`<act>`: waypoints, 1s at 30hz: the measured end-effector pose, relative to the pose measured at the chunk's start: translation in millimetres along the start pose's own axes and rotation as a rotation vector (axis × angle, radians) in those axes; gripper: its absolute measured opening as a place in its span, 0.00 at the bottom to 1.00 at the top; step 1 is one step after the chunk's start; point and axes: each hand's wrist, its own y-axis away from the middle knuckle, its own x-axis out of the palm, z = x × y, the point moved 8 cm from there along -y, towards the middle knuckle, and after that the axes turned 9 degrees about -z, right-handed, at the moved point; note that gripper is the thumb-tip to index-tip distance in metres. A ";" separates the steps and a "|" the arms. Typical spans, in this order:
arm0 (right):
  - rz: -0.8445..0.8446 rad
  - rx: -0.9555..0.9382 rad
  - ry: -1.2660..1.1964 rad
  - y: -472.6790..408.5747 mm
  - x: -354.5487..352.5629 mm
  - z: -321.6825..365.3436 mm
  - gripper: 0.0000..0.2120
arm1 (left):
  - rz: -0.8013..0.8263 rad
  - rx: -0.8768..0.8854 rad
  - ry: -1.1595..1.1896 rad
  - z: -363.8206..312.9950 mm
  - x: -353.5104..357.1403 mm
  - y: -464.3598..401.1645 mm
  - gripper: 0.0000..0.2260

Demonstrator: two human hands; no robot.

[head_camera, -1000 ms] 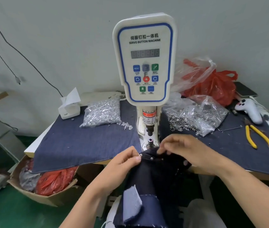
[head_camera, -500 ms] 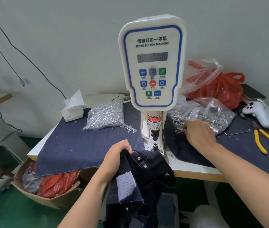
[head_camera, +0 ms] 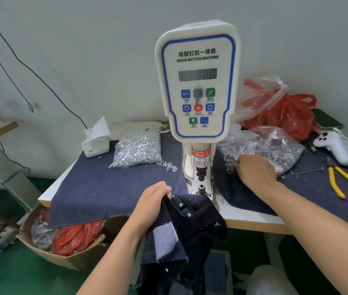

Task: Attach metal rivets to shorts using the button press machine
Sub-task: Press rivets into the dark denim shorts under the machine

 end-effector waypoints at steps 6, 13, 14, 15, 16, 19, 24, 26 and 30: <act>-0.042 0.010 -0.005 0.7 -2.4 2.1 0.06 | 0.000 0.014 -0.017 2.2 0.8 -0.5 0.13; -0.026 0.127 -0.208 2.3 -8.2 -6.0 0.09 | -0.009 -0.005 -0.006 1.5 2.1 0.9 0.12; -0.038 0.130 -0.224 3.0 -10.0 -5.8 0.10 | -0.012 -0.006 -0.008 0.4 2.1 0.9 0.11; -0.049 0.127 -0.238 3.8 -11.1 -5.9 0.11 | -0.013 -0.005 -0.012 -0.1 2.1 0.8 0.11; -0.060 0.124 -0.254 4.5 -11.8 -6.1 0.11 | -0.014 -0.005 -0.014 -0.4 1.9 0.8 0.11; -0.091 0.139 -0.323 5.5 -13.8 -7.6 0.06 | -0.015 -0.008 -0.016 -0.6 2.2 1.0 0.11; -0.039 0.201 -0.439 7.0 -7.0 -12.2 0.06 | -0.026 -0.019 -0.035 -2.4 2.4 2.8 0.11; -0.038 0.178 -0.440 7.7 -7.0 -11.7 0.05 | -0.030 -0.021 -0.029 -3.7 1.9 4.0 0.11; -0.016 0.192 -0.477 11.3 -7.5 -12.6 0.06 | -0.025 -0.031 -0.026 -3.1 2.2 5.1 0.11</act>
